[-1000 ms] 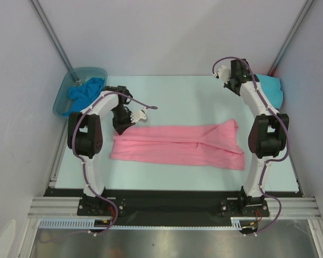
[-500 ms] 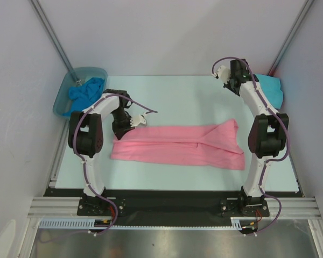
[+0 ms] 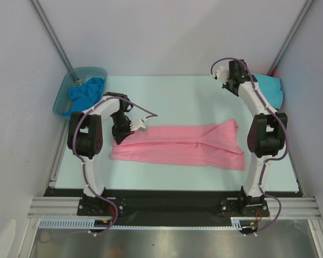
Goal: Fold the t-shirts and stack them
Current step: Fold the tshirt
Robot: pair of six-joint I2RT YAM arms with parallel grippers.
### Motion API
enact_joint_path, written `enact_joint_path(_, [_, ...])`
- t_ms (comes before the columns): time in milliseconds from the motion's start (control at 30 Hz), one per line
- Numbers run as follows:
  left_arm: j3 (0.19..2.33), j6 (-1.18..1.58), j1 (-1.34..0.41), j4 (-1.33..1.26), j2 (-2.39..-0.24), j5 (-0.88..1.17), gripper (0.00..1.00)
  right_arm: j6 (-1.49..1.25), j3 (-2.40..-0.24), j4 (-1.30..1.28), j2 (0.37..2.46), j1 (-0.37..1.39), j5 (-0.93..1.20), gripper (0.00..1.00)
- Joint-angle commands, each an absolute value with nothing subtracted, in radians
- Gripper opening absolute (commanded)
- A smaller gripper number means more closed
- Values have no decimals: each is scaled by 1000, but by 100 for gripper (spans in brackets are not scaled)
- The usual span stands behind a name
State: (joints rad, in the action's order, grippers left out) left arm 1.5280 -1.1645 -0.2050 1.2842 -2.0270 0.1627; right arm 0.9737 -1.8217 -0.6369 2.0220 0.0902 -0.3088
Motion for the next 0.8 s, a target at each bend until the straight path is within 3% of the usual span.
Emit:
enact_joint_path(0, [1477, -1198, -230, 1316, -1989, 167, 0, 977, -1842, -614, 2023, 97, -325, 18])
enact_joint_path(367, [1557, -1120, -229, 1318, -2085, 58, 0, 919, -1853, -754, 2023, 117, -246, 22])
enact_joint_path(467, [1678, -1088, -213, 1318, -2031, 116, 15, 832, -1945, -996, 2051, 88, -136, 27])
enact_joint_path(533, [1750, -1054, -207, 1301, -2010, 162, 41, 769, -1980, -1058, 2075, 51, -88, 30])
enact_joint_path(567, [1764, -1020, -207, 1289, -1994, 172, 62, 749, -1991, -1104, 2083, 37, -33, 32])
enact_joint_path(600, [1776, -1003, -209, 1272, -1991, 178, 67, 715, -1996, -1118, 2092, 22, -11, 33])
enact_joint_path(767, [1801, -884, -213, 1152, -2002, 147, 71, 661, -2011, -1221, 2123, -69, 199, 34])
